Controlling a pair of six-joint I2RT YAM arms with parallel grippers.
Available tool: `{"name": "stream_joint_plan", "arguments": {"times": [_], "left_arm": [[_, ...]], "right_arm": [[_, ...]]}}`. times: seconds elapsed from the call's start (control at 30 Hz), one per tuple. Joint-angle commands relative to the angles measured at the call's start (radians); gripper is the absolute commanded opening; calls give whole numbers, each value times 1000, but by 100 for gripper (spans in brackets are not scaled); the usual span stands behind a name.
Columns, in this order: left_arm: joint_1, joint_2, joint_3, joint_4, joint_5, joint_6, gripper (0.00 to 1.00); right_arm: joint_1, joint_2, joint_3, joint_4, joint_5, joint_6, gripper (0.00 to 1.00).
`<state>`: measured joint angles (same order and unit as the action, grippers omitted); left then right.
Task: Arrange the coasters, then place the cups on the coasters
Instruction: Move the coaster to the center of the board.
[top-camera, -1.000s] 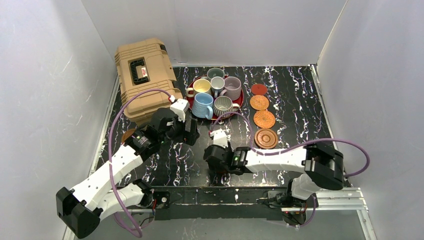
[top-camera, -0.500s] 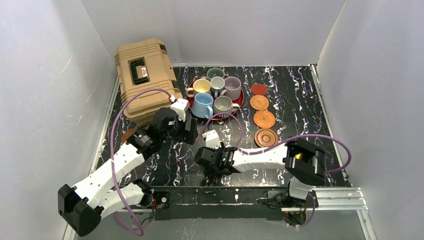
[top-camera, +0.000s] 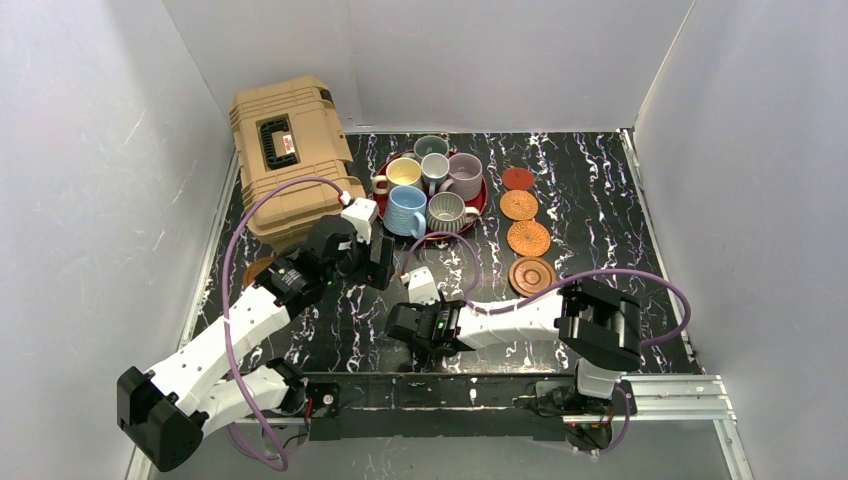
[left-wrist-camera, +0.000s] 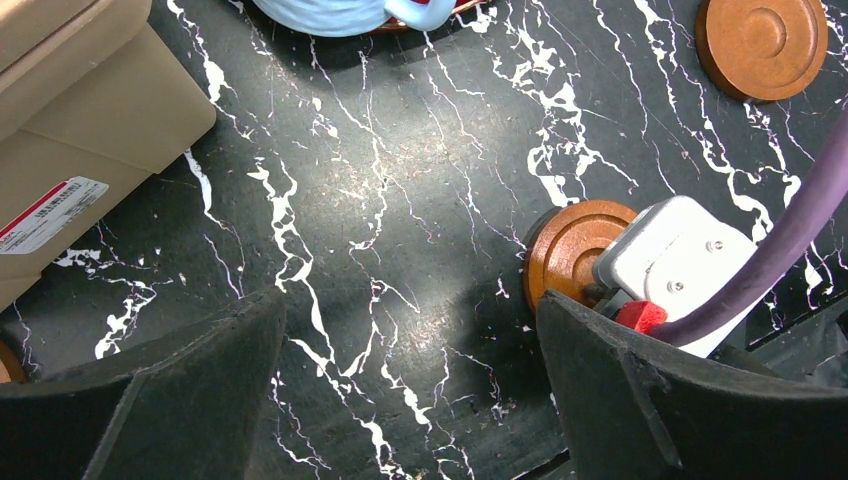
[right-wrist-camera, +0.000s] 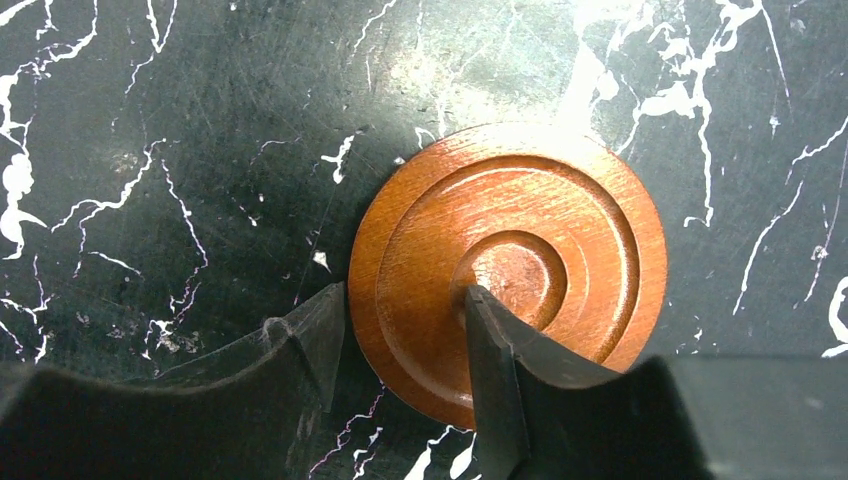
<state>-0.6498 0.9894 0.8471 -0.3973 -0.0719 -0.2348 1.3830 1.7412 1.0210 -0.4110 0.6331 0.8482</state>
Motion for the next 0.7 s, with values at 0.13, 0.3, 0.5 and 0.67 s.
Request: {"name": "stream_joint_plan", "arguments": {"times": [0.13,0.3,0.5,0.67], "left_arm": [[3,-10,8,-15,-29,8,94],[4,-3,8,-14,-22,6,95],[3,11,9,-15,-17,3,94],[3,15,9,-18,-10,2,94]], "right_arm": [[1,-49,-33,-126,23,120,49],[-3,-122,-106,-189,24,191,48],[-36,-266,-204,-260,29,267,48],[-140,-419,-313,-267,9,268,48]]}}
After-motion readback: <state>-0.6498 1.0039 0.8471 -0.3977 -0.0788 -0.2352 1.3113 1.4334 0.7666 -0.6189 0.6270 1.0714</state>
